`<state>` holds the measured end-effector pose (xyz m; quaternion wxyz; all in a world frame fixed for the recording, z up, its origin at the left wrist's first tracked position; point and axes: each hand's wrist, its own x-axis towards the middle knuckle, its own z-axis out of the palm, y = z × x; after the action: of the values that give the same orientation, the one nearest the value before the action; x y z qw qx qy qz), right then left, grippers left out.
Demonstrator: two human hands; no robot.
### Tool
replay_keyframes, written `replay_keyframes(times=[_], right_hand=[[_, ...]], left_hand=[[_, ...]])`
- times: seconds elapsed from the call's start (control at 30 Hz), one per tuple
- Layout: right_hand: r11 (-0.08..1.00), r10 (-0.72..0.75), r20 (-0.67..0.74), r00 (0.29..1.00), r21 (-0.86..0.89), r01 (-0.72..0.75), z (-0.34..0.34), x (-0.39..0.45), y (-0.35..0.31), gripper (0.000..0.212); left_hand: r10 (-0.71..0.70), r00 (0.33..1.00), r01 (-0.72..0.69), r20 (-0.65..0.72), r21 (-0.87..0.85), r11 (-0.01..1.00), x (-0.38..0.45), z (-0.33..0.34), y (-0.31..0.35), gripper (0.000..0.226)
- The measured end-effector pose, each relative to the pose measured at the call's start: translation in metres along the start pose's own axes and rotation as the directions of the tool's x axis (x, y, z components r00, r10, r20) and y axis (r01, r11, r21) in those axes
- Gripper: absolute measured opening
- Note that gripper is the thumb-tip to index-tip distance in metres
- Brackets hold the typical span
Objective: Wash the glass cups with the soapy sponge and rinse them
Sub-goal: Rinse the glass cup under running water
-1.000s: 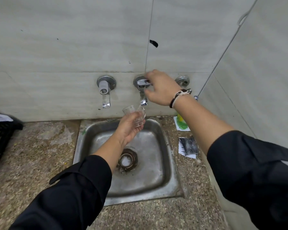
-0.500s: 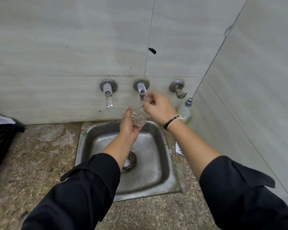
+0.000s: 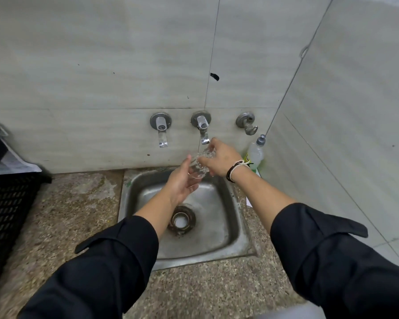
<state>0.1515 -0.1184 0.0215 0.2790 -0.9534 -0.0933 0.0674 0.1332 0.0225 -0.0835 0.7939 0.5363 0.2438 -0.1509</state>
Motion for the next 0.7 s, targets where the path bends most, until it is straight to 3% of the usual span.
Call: replay_keyframes(times=[0.1, 0.27, 0.43, 0.7], right_hand=[[1.0, -0.026, -0.02, 0.999, -0.004, 0.026, -0.01, -0.009, -0.007, 0.042], [0.998, -0.015, -0.052, 0.999, 0.053, 0.017, -0.025, -0.02, -0.023, 0.042], [0.982, -0.013, -0.085, 0.996, 0.186, 0.029, -0.042, -0.039, -0.034, 0.037], [0.966, -0.031, -0.074, 0.997, 0.253, 0.049, -0.068, -0.06, -0.023, 0.037]], left_hand=[[0.09, 0.984, -0.06, -0.153, 0.188, 0.98, -0.009, -0.018, 0.012, 0.04], [0.217, 0.965, -0.156, -0.148, 0.343, 0.926, -0.03, -0.032, 0.036, 0.011], [0.32, 0.944, -0.246, -0.086, 0.464, 0.851, -0.055, -0.031, 0.048, 0.011], [0.491, 0.869, -0.386, -0.059, 0.539, 0.748, -0.084, -0.007, 0.06, 0.012]])
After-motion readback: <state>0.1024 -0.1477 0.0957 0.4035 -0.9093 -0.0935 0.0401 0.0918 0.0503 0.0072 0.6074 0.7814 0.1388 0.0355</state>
